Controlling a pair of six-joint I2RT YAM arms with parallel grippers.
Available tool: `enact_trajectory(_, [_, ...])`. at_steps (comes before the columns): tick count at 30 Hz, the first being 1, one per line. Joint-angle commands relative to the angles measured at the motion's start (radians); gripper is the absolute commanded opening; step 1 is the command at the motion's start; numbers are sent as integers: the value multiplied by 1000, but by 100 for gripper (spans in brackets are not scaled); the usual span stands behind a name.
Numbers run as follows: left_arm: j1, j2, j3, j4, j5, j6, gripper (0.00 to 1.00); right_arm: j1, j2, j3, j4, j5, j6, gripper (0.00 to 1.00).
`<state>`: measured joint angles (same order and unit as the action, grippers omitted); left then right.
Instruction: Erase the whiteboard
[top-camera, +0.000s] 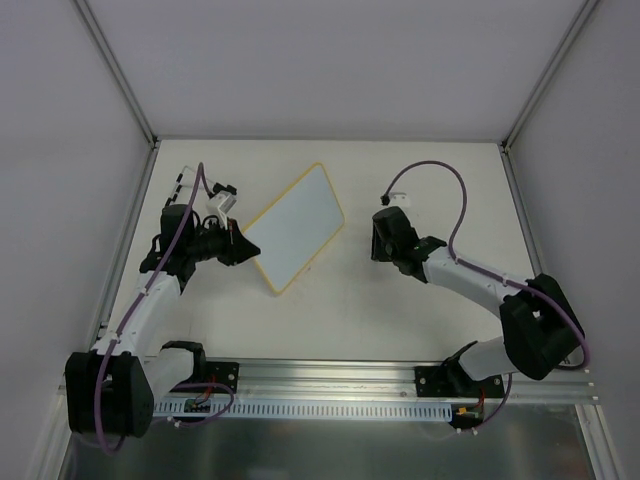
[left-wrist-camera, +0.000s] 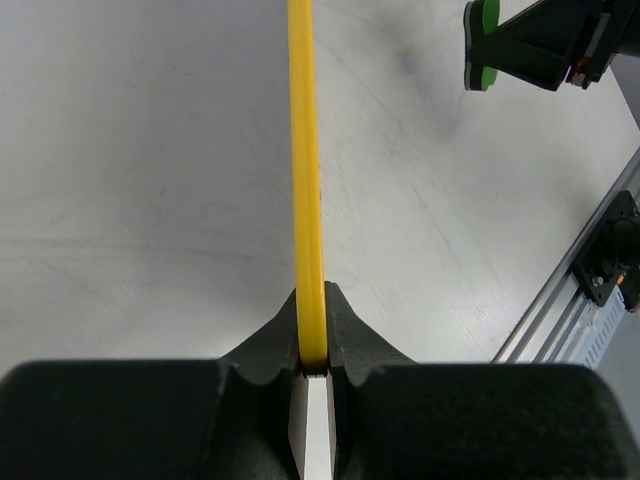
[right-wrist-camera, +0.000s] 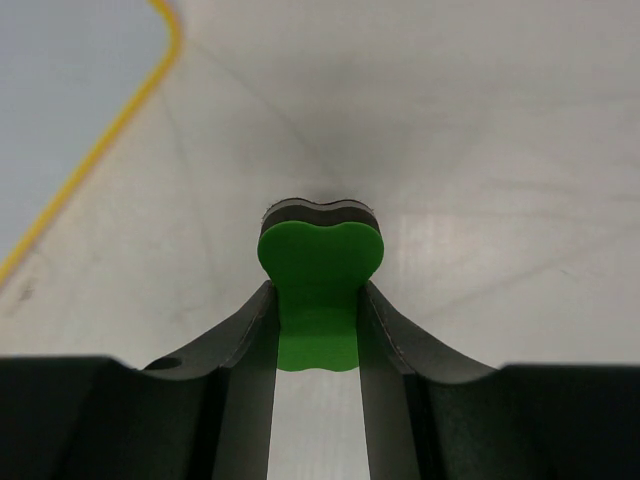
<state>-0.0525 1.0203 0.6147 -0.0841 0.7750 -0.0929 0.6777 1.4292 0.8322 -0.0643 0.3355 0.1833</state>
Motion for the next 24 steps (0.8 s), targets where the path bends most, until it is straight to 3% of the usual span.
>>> enact_trajectory(1, [-3,17,72,63,29,84,0,-65,-58,-24,-201,80,-4,1])
enact_trajectory(8, [-3,29,112,64,9,101,0,-230,-73,-62,-216,-16,1,7])
enact_trajectory(18, [-3,-19,89,79,-49,-2,0,-294,19,-42,-216,-115,19,19])
enact_trajectory(21, [-3,-52,60,111,-72,-36,0,-294,34,-41,-216,-119,21,27])
enact_trajectory(22, [-3,-61,53,118,-78,-44,0,-294,34,-39,-216,-119,22,38])
enact_trajectory(24, [-3,-84,34,125,-86,-67,0,-294,33,-38,-218,-121,21,48])
